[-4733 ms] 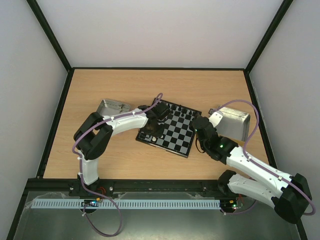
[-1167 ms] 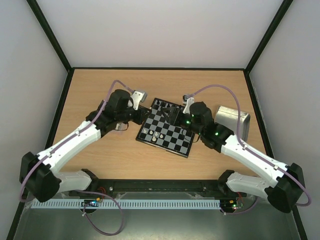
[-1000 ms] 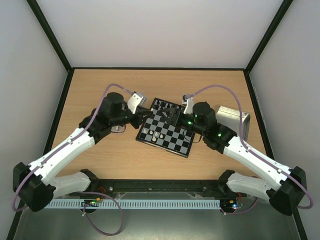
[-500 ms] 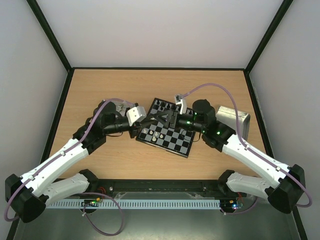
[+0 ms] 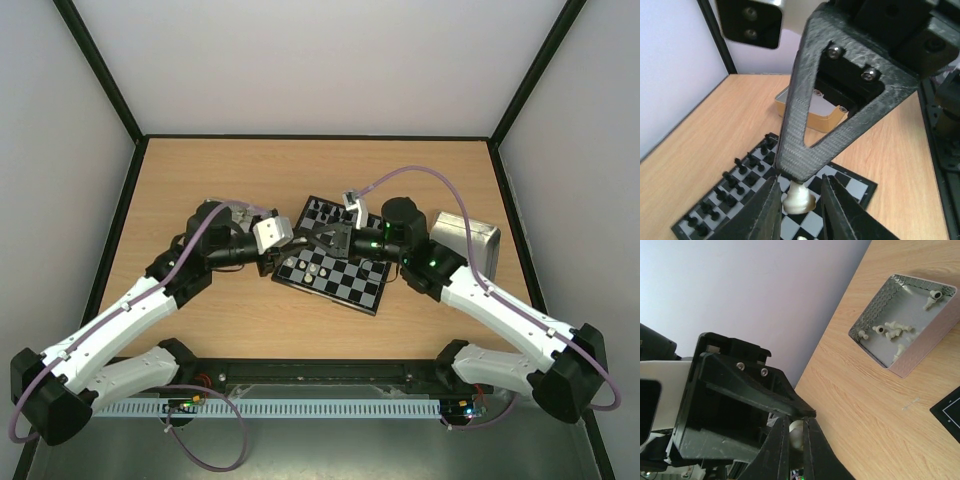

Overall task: Set up the chess pieces on the board
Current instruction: Place the chess piece on the chessboard.

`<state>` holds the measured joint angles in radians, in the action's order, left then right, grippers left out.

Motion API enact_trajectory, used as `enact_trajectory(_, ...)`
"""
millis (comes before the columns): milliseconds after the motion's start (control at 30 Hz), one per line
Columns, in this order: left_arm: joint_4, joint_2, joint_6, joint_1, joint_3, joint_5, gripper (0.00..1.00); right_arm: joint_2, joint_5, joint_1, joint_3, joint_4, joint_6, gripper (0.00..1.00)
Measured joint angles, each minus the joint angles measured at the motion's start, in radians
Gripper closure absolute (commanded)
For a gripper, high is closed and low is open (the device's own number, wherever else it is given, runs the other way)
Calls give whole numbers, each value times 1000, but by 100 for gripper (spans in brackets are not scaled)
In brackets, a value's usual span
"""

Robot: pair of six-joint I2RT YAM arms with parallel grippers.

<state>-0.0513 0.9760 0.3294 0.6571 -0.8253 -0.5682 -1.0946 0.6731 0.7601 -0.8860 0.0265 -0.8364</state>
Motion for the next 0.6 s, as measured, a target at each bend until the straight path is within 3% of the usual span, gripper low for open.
enact_trajectory(100,5,0,-20,1,0,12,39,-5,-20,0,0,-1,3,98)
enact_trajectory(233,18,-6,-111,4,6,97,21,-6,-123,0,-1,-46,32,98)
enact_trajectory(433,30,-84,-274,4,98,317,14,-36,-399,0,0,-177,105,98)
enact_trajectory(600,14,-105,-414,-1,119,515,4,-104,-592,6,37,-262,145,98)
